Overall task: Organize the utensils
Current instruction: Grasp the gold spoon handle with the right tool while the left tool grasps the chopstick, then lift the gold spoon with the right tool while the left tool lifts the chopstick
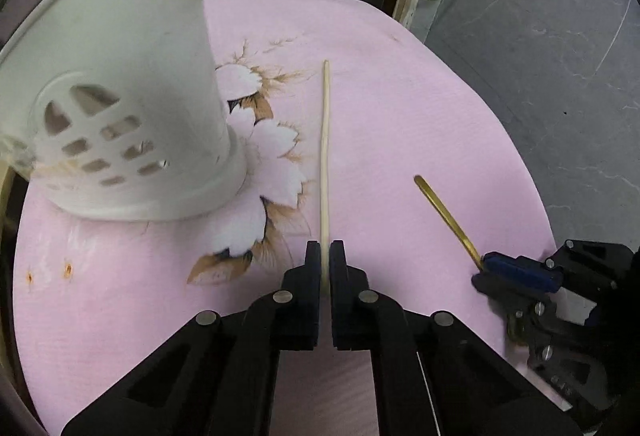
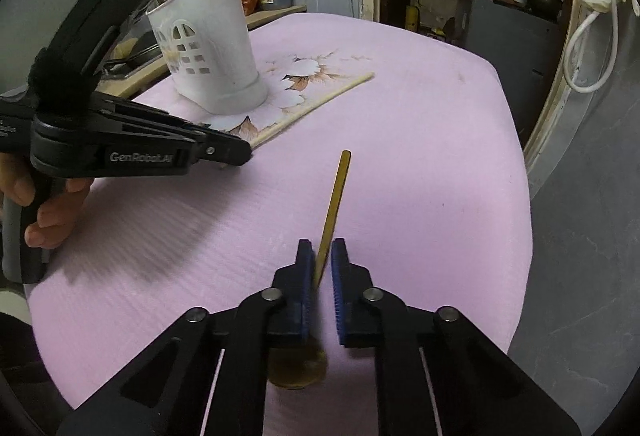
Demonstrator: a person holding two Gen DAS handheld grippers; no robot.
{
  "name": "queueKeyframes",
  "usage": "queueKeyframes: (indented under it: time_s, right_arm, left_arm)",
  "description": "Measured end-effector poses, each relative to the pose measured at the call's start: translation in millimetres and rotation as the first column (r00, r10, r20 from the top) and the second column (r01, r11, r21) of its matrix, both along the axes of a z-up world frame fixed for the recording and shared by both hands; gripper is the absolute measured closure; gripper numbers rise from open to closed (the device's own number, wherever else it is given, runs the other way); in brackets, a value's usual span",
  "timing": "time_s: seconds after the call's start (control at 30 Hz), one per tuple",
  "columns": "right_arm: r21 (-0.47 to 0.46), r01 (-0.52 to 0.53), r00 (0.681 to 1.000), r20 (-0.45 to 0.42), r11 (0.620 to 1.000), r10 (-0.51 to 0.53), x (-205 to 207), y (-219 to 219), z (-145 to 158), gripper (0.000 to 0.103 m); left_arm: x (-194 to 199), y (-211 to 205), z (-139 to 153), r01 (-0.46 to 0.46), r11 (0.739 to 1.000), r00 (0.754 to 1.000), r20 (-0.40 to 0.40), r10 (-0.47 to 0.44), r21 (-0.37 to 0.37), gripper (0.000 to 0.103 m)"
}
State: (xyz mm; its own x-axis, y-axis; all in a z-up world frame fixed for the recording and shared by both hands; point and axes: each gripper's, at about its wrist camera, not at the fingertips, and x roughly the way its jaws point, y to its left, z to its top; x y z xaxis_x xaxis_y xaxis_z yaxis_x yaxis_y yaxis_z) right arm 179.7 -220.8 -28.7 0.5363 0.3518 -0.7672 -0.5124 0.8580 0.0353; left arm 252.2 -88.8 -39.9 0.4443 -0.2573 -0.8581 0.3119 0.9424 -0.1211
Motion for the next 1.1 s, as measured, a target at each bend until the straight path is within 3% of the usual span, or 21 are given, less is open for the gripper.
queueKeyframes:
  time_s: [0.2, 0.5, 0.63, 0.73, 0.83, 0.93, 1.0, 1.1]
  right_arm:
    - [0.017, -0.005, 1.000, -0.018, 1.000, 0.005, -14.9, -4.9, 2.1, 0.099]
    - [0.045, -0.050, 0.997, -0.057, 0.998, 0.053, -54.7, -11.3, 3.0, 0.099]
    - [0.055, -0.071, 0.995, -0.067, 0.996, 0.075, -48.1, -8.1, 1.5, 0.098]
    - [0.077, -0.069, 0.994, -0.079, 0.995, 0.075, -35.9, -3.9, 0.7, 0.093]
    - [0.060, -0.084, 0.994, -0.071, 0.995, 0.088, -26.0, 5.3, 0.7, 0.080]
    - [0.039, -0.103, 0.992, -0.064, 0.994, 0.105, -17.7, 12.3, 0.5, 0.077]
    - [0.038, -0.112, 0.991, -0.065, 0.993, 0.114, -13.6, 13.0, -0.8, 0.077]
    - [0.058, -0.115, 0.990, -0.076, 0.992, 0.119, -4.2, 12.6, -3.3, 0.077]
  left_arm:
    - [-23.6, 18.2, -0.3, 0.021, 1.000, 1.000, -0.016, -0.021, -0.011, 0.101]
    - [-100.2, 63.6, 13.2, 0.054, 0.998, 0.999, 0.006, -0.054, -0.038, 0.101]
    - [-115.7, 74.8, 13.5, 0.061, 0.997, 0.998, -0.007, -0.062, -0.043, 0.100]
    - [-120.3, 76.5, 15.9, 0.073, 0.997, 0.997, -0.009, -0.073, -0.037, 0.100]
    - [-123.1, 76.0, 20.5, 0.095, 0.995, 0.995, -0.022, -0.096, -0.023, 0.098]
    - [-126.5, 78.5, 25.0, 0.112, 0.994, 0.994, -0.012, -0.112, -0.013, 0.082]
    - [-123.3, 76.5, 29.3, 0.111, 0.994, 0.994, 0.018, -0.111, -0.006, 0.064]
    - [-116.3, 71.8, 36.7, 0.120, 0.993, 0.992, 0.050, -0.120, 0.009, 0.064]
